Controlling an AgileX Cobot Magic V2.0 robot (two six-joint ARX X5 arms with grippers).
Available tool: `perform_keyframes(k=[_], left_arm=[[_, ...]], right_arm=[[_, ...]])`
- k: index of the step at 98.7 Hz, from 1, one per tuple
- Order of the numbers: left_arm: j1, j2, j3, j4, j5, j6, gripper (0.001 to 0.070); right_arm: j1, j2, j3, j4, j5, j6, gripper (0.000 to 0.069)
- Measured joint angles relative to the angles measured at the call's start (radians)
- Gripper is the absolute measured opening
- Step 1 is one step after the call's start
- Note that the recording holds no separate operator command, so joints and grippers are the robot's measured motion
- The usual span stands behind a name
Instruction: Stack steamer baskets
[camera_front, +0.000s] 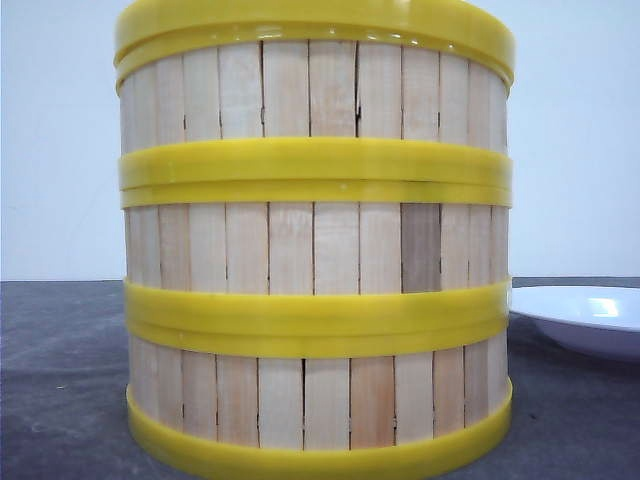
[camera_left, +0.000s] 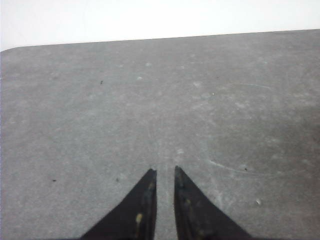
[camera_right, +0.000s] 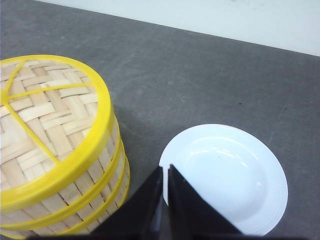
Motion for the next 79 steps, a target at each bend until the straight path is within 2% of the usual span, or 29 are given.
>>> perform_keyframes(k=[12,24,56,79], left_arm=[[0.000,0.000,0.000,0.000,0.000,0.000,0.0036],[0.000,0.000,0.000,0.000,0.000,0.000,0.0036],[0.000,0.000,0.000,0.000,0.000,0.000,0.0036],[0.000,0.000,0.000,0.000,0.000,0.000,0.0036]], right_arm=[[-0.016,0.000,0.000,0.004,0.034,-0.008,0.0010],[-0.098,0.000,0.000,0.042,0.026,-0.059,0.0010],[-0.506,-0.009,-0.030,0.292,-0.233,-0.340,0.0010],[-0.779,-0.109,-0.247,0.532,-0.383,-0.376,0.0010]])
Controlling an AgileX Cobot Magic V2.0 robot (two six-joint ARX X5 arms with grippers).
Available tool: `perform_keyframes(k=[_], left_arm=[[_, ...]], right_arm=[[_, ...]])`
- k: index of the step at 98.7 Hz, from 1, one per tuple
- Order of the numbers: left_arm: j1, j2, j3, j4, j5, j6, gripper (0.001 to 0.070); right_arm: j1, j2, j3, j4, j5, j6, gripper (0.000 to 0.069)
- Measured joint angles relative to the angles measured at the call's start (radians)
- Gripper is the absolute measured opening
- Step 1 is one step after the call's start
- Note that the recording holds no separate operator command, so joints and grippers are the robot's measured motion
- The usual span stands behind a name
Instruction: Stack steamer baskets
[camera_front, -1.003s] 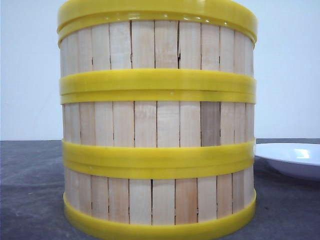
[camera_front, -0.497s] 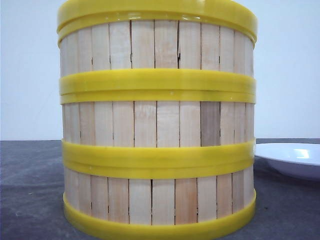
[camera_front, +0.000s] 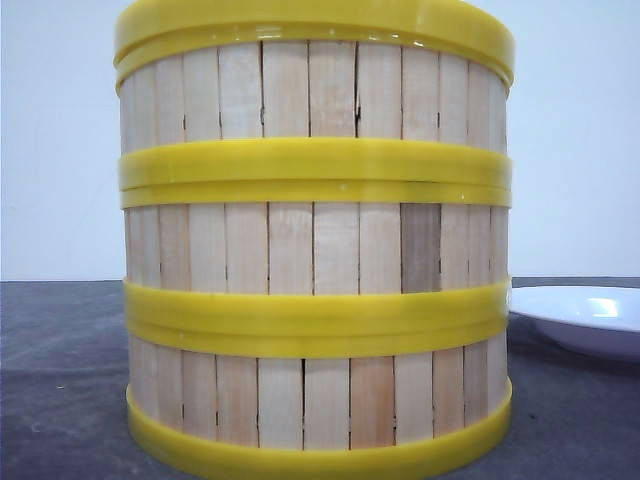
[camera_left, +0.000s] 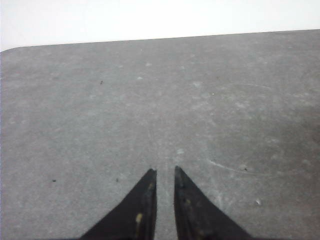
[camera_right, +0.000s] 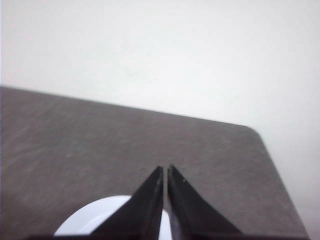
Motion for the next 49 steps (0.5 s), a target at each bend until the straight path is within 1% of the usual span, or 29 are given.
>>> perform_keyframes(k=[16,28,49], left_arm=[[0.000,0.000,0.000,0.000,0.000,0.000,0.0036],[0.000,0.000,0.000,0.000,0.000,0.000,0.0036],[0.000,0.000,0.000,0.000,0.000,0.000,0.0036]], right_arm=[[-0.105,-0.114,-0.203,0.103,-0.097,0.008,0.0010],[-0.136,-0.195,-0.352,0.148,-0.102,0.014,0.0010],[-0.167,-0.312,-0.592,0.278,-0.104,0.040,0.0010]])
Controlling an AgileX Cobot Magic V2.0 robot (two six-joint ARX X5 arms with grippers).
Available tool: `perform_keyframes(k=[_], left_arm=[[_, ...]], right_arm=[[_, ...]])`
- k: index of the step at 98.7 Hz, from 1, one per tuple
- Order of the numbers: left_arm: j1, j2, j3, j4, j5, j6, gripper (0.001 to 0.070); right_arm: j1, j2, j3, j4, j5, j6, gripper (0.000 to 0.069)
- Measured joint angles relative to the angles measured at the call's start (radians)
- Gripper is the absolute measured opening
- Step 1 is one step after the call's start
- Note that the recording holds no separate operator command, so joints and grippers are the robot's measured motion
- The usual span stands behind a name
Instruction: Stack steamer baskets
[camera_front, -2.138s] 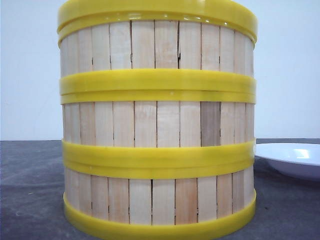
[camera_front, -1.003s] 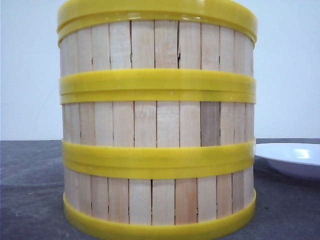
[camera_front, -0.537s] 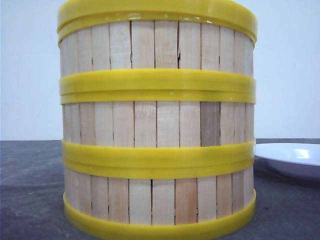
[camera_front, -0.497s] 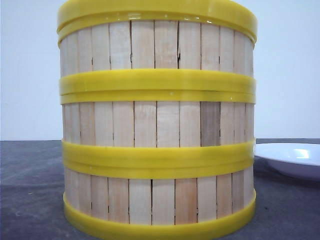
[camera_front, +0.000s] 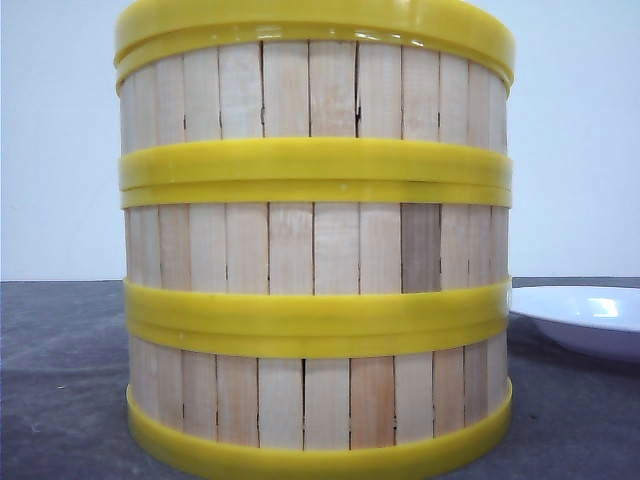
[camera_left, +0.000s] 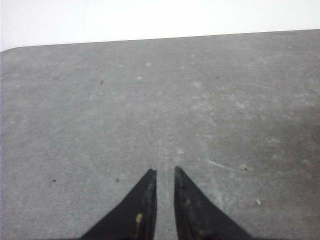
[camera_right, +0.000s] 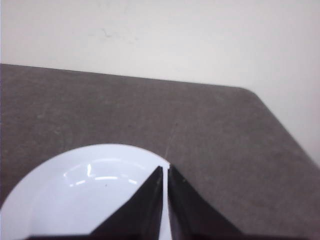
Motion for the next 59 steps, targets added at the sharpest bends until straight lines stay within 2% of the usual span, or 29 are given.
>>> perform_keyframes(k=[28,59], left_arm=[[0.000,0.000,0.000,0.000,0.000,0.000,0.0036],[0.000,0.000,0.000,0.000,0.000,0.000,0.0036]], right_arm=[[-0.031,-0.109,-0.179,0.055,0.000,0.062,0.0010],[-0.031,-0.136,-0.192,0.039,0.000,0.066,0.0010]])
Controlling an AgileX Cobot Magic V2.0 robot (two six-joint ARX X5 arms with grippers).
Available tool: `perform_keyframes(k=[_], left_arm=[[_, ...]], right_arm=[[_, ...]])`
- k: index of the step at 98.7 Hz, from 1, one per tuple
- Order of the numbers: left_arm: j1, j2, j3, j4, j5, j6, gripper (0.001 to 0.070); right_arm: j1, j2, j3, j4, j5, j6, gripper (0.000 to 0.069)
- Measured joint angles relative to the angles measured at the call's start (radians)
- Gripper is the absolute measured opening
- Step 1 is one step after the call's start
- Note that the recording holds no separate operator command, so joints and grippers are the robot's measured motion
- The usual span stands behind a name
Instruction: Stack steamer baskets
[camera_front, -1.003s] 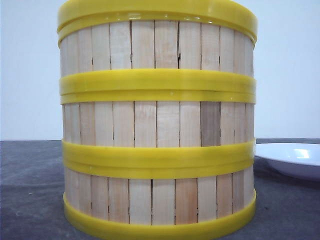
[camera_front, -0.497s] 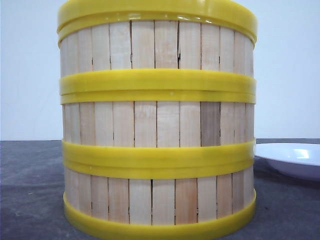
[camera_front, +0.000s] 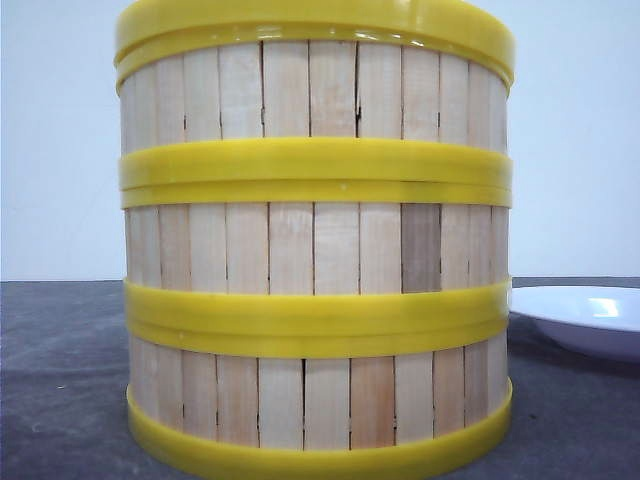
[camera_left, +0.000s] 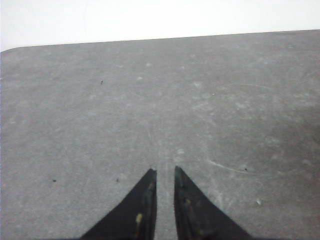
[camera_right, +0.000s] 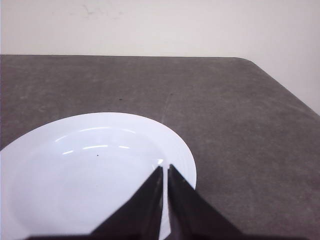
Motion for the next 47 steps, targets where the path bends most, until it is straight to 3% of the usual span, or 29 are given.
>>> perform_keyframes(k=[47], left_arm=[[0.000,0.000,0.000,0.000,0.000,0.000,0.0036]], right_arm=[[0.000,0.000,0.000,0.021,0.000,0.000,0.0010]])
